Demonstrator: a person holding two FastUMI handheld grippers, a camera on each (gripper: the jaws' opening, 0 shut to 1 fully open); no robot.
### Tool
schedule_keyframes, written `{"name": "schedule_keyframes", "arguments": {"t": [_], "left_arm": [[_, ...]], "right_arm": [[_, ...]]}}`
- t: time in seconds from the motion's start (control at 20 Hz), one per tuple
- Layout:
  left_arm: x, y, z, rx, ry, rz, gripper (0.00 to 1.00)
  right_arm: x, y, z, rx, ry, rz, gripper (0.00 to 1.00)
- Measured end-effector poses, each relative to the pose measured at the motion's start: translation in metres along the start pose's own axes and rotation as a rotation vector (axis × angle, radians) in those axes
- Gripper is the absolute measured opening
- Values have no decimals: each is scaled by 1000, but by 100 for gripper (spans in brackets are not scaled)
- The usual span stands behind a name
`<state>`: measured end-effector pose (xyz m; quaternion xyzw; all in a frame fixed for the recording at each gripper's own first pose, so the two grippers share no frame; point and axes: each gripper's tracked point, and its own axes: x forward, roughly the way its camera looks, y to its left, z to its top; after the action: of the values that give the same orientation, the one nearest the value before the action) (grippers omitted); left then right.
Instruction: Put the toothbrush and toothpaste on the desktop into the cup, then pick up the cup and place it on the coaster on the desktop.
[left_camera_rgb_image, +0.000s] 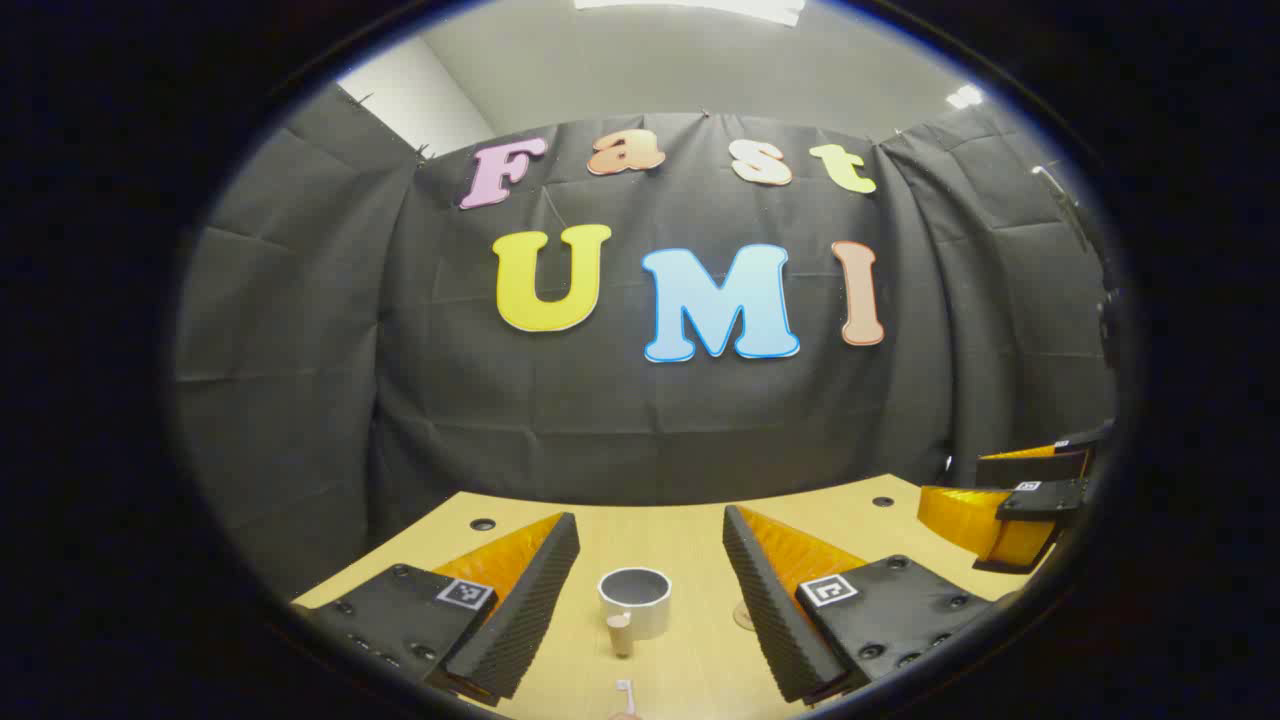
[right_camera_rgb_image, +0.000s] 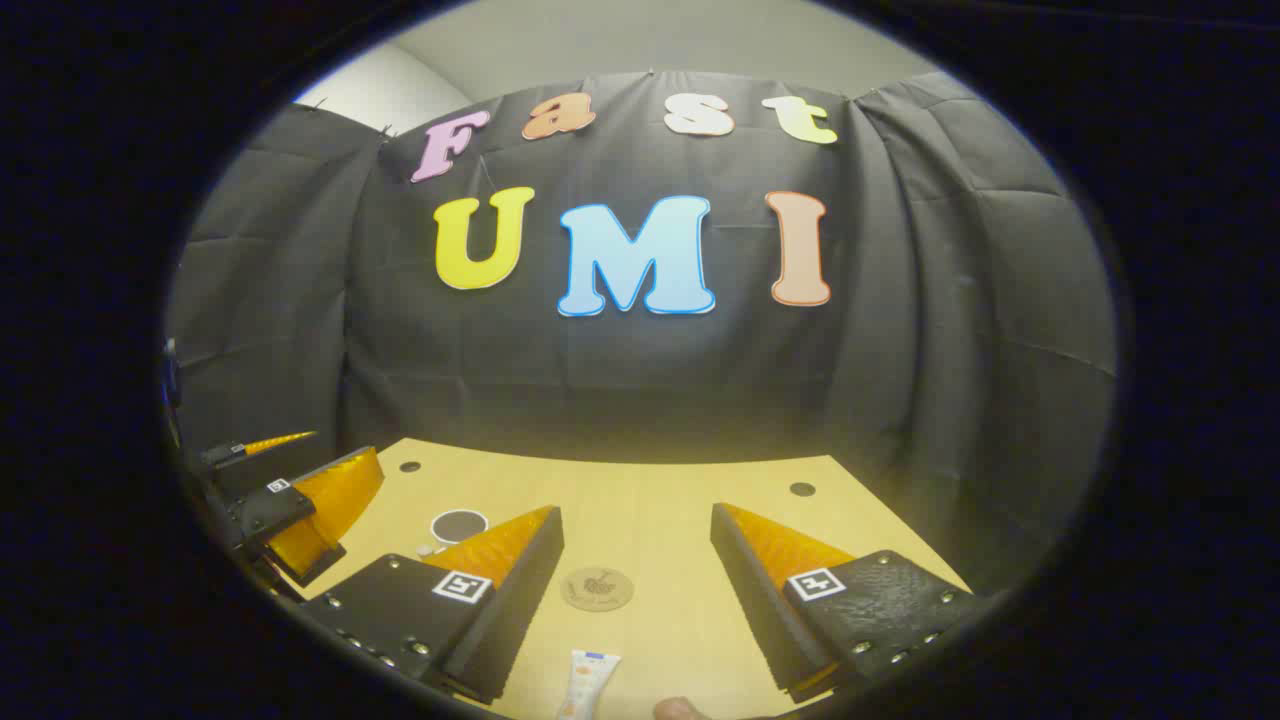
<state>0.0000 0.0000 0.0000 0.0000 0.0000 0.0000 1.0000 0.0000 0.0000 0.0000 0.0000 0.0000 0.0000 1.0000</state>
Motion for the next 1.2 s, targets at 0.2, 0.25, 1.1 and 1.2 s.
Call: {"name": "schedule_keyframes", "arguments": {"t": [0.2, 0.25, 1.1, 1.2], "left_arm": [[5, -2, -10, -8, 39, -4, 95], [6, -1, -13, -12, 49, -4, 95], [10, 3, -93, -42, 352, -11, 95], [8, 4, -109, -50, 409, -10, 91]], "right_arm": [[4, 4, -9, -14, 42, 16, 92], [6, 5, -11, -16, 55, 20, 92], [15, 29, -85, -57, 372, 117, 92], [15, 31, -94, -52, 417, 125, 93]]}}
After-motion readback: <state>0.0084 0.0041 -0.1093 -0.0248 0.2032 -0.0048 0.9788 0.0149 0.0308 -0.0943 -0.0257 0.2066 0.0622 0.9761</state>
